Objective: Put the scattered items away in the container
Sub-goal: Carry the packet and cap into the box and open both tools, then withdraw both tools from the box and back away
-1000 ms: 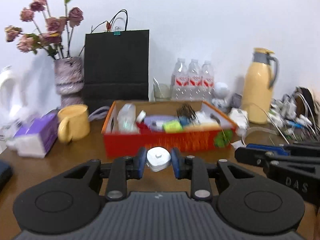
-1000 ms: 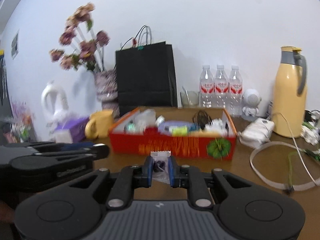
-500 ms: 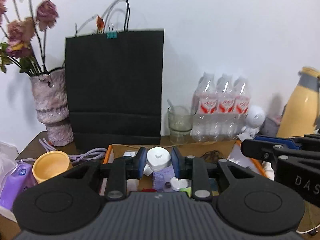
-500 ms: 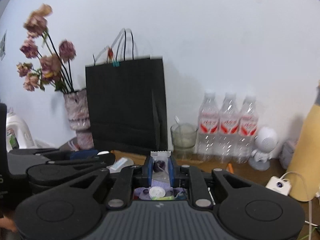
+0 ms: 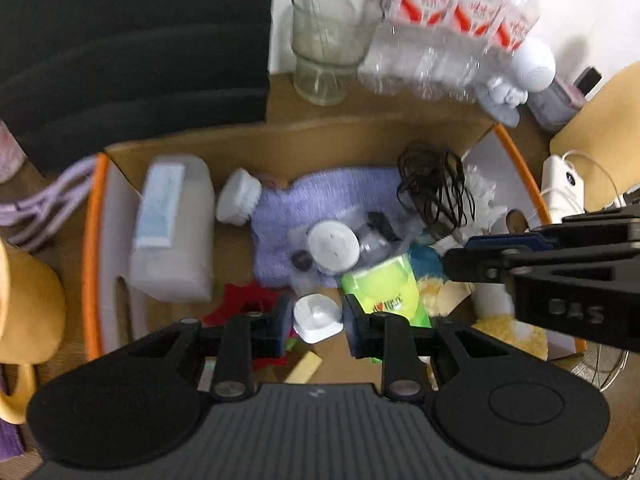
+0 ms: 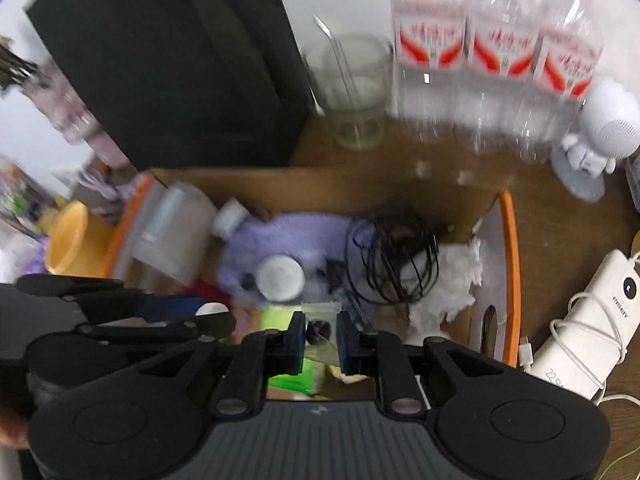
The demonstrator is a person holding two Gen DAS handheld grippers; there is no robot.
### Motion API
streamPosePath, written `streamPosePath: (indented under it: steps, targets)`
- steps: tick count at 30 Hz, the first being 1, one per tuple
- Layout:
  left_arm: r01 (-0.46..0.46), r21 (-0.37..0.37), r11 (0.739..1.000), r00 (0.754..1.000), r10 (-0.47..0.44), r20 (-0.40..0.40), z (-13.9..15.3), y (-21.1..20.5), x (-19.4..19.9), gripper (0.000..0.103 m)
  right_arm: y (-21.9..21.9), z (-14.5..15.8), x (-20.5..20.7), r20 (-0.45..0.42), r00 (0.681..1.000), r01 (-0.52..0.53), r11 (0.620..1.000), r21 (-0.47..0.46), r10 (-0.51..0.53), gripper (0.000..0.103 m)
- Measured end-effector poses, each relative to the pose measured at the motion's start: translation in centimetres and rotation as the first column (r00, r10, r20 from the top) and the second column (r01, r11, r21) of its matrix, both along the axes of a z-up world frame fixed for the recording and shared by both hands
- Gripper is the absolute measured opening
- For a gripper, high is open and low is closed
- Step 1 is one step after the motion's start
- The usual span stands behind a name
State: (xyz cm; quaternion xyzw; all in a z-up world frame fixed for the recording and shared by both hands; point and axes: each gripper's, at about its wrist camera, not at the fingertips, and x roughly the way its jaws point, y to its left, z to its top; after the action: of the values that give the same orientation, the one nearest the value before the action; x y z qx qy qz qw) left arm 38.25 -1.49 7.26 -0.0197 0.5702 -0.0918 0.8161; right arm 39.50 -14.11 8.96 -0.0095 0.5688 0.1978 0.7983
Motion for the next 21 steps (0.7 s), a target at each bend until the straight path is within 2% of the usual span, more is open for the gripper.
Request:
streamPosePath:
  steps: [4, 9, 11, 13, 14, 16, 18, 19, 21]
  targets:
    - [0.055, 0.038, 0.998, 0.997, -0.052, -0.06, -1.5, -1.6, -0.1, 0.028, 0.5, -2.4, 0.5, -0.073, 0.997, -0.03, 0.997, -0.076, 0.025, 0.015]
    - [0.008, 0.044, 0.999, 0.997, -0.004, -0.079, -2.4, -1.7, -0.2, 0.029, 0.3, -4.8, 0.0, -0.126, 0.992, -0.04, 0.994, -0.106, 0.027, 0.018]
    - [-0.008, 0.033, 0.999, 0.997, 0.01, -0.073, -2.1, -1.4, -0.4, 0.037, -0.1, -4.9, 0.0, -0.143, 0.99, -0.019, 0.995, -0.102, 0.004, 0.026]
    - [-0.021, 0.045, 0.999, 0.998, 0.023, -0.054, -1.4, -1.0, -0.9, 0.052, -0.8, -4.2, -0.1, -0.147, 0.989, 0.009, 0.996, -0.093, -0.023, 0.034]
    - [-0.037, 0.051, 0.998, 0.998, 0.04, -0.054, -0.9, -0.7, -1.0, 0.055, -1.2, -3.6, -0.2, -0.149, 0.988, 0.021, 0.996, -0.081, -0.033, 0.038]
    - [-0.067, 0.063, 0.996, 0.996, 0.07, -0.057, 0.3, 0.0, -1.4, 0.068, -1.9, -2.1, -0.4, -0.152, 0.987, 0.049, 0.998, -0.046, -0.055, 0.05]
    - [-0.103, 0.102, 0.989, 0.994, 0.106, -0.026, 1.9, 0.5, -1.9, 0.079, -2.1, -0.1, -1.0, -0.124, 0.99, 0.064, 0.996, -0.059, -0.071, 0.072]
    - [-0.128, 0.129, 0.983, 0.992, 0.129, -0.001, 2.8, 0.7, -2.1, 0.084, -2.1, 1.0, -1.4, -0.097, 0.992, 0.071, 0.994, -0.081, -0.078, 0.076]
    - [-0.164, 0.153, 0.975, 0.986, 0.16, 0.036, 4.6, 1.1, -2.8, 0.088, -2.2, 3.2, -2.2, -0.051, 0.996, 0.074, 0.993, -0.097, -0.079, 0.078]
